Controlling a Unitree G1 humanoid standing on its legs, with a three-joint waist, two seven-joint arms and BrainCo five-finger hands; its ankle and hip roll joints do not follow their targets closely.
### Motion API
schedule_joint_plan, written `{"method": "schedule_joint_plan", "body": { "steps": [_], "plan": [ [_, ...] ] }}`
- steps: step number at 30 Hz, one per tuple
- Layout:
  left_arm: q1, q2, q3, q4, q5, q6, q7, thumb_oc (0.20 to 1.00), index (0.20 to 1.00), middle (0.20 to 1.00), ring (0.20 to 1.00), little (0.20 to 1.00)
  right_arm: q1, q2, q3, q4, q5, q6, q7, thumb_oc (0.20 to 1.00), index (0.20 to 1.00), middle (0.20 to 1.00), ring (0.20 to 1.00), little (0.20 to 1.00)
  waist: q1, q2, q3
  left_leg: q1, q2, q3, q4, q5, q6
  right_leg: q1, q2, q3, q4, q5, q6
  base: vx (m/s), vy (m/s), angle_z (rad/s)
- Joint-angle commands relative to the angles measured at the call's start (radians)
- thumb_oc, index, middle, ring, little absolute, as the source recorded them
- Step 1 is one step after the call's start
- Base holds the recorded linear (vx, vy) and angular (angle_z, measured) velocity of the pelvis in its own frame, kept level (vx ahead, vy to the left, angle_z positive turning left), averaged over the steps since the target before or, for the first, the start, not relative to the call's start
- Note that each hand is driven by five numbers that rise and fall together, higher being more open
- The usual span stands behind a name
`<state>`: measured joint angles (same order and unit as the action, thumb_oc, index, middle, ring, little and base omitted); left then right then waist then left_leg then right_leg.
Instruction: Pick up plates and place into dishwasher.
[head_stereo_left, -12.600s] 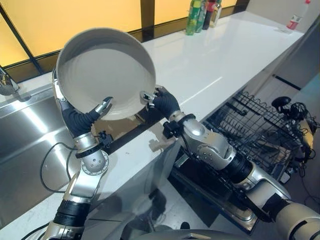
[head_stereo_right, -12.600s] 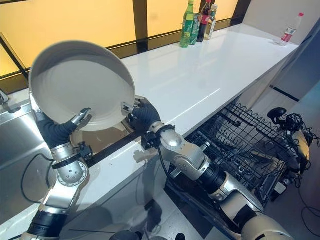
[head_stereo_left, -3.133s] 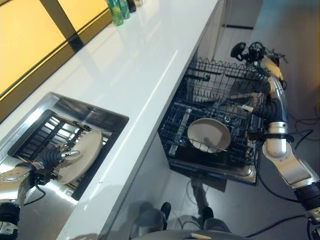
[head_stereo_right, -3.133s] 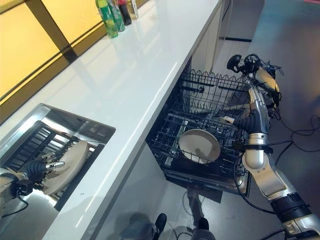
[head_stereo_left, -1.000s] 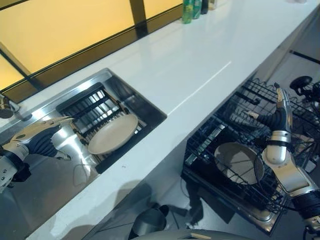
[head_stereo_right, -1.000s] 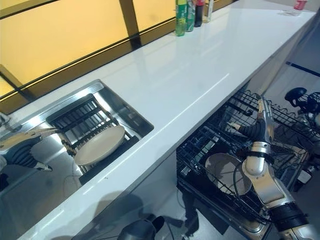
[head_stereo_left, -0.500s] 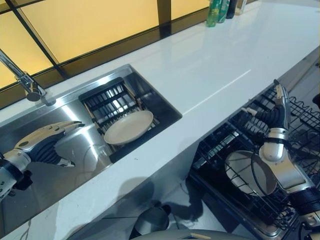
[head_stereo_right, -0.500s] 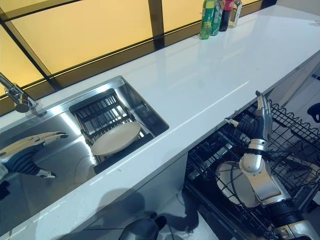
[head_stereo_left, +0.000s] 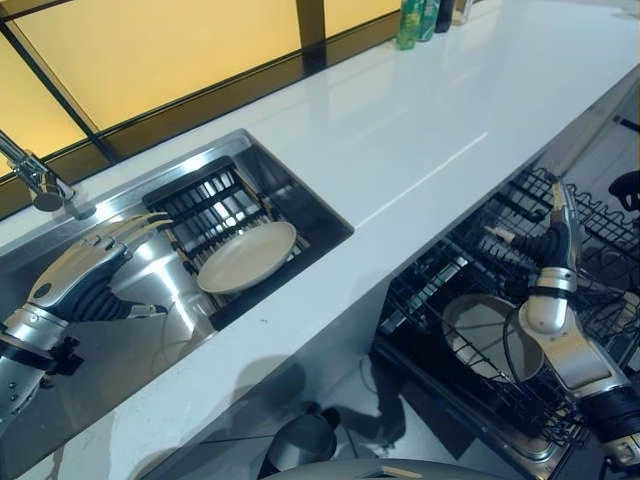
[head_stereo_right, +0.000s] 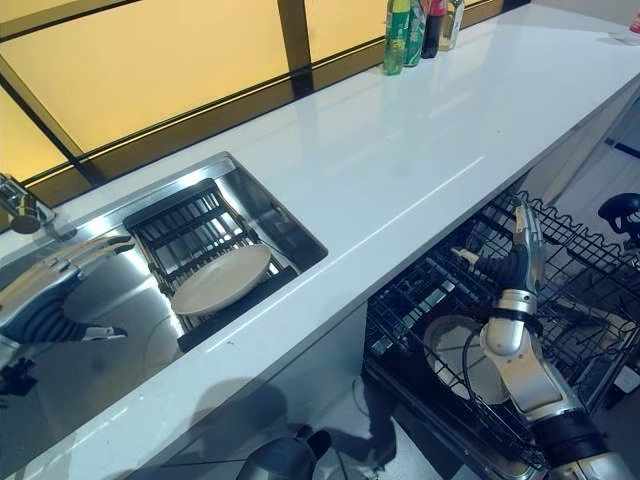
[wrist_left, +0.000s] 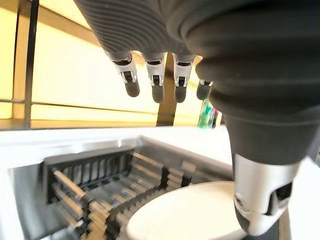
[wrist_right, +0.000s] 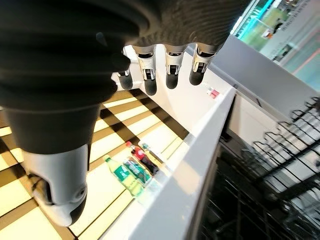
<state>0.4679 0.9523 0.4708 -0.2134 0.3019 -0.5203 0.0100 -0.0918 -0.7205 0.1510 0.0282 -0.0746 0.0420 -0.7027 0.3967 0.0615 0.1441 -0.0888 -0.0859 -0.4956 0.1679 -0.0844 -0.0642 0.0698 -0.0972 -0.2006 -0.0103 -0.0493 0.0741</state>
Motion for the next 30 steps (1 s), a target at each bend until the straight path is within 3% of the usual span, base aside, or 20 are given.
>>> {"method": "schedule_joint_plan", "body": {
  "steps": [1, 6, 12, 21, 30],
  "plan": [
    [0.032, 0.028, -0.027, 0.014, 0.036, -0.045, 0.102, 1.0, 1.0, 1.0, 1.0, 1.0, -0.027, -0.044, -0.03, -0.033, -0.052, -0.034, -0.041, 1.0, 1.0, 1.0, 1.0, 1.0, -0.017, 0.004, -0.04, -0.062, 0.027, -0.038, -0.131, 0.131, -0.024, -0.062, 0.002, 0.032, 0.172, -0.118, 0.009, 0.0, 0.0, 0.0],
    [-0.003, 0.038, -0.099, 0.014, 0.095, -0.031, 0.146, 1.0, 1.0, 1.0, 1.0, 1.0, -0.034, -0.053, -0.023, -0.039, -0.056, -0.034, -0.044, 1.0, 1.0, 1.0, 1.0, 1.0, -0.033, 0.006, -0.012, -0.082, 0.027, -0.029, -0.114, 0.129, -0.021, -0.086, 0.001, 0.049, 0.18, -0.11, 0.011, -0.02, 0.033, 0.0],
    [-0.023, 0.075, -0.166, -0.027, 0.109, -0.022, 0.126, 1.0, 1.0, 1.0, 1.0, 1.0, -0.035, -0.078, -0.031, -0.04, -0.043, -0.045, -0.032, 1.0, 1.0, 1.0, 1.0, 1.0, -0.047, 0.002, 0.012, -0.102, 0.025, -0.01, -0.096, 0.124, -0.015, -0.103, -0.003, 0.057, 0.182, -0.102, 0.015, 0.0, 0.044, -0.06],
    [-0.066, 0.106, -0.223, -0.032, 0.123, 0.013, 0.189, 1.0, 1.0, 1.0, 1.0, 1.0, -0.054, -0.091, -0.026, -0.048, -0.036, -0.044, -0.034, 1.0, 1.0, 1.0, 1.0, 1.0, -0.058, -0.008, 0.055, -0.133, 0.018, 0.019, -0.081, 0.124, -0.006, -0.143, -0.008, 0.06, 0.191, -0.087, 0.018, -0.03, 0.024, -0.01],
    [-0.103, 0.164, -0.225, 0.011, 0.302, 0.095, 0.408, 1.0, 1.0, 1.0, 1.0, 1.0, -0.088, -0.098, -0.008, -0.048, -0.031, -0.044, -0.052, 1.0, 1.0, 1.0, 1.0, 1.0, -0.07, -0.025, 0.106, -0.174, 0.01, 0.048, -0.068, 0.126, 0.004, -0.194, -0.004, 0.073, 0.201, -0.07, 0.019, -0.05, 0.007, 0.0]
  ]
}}
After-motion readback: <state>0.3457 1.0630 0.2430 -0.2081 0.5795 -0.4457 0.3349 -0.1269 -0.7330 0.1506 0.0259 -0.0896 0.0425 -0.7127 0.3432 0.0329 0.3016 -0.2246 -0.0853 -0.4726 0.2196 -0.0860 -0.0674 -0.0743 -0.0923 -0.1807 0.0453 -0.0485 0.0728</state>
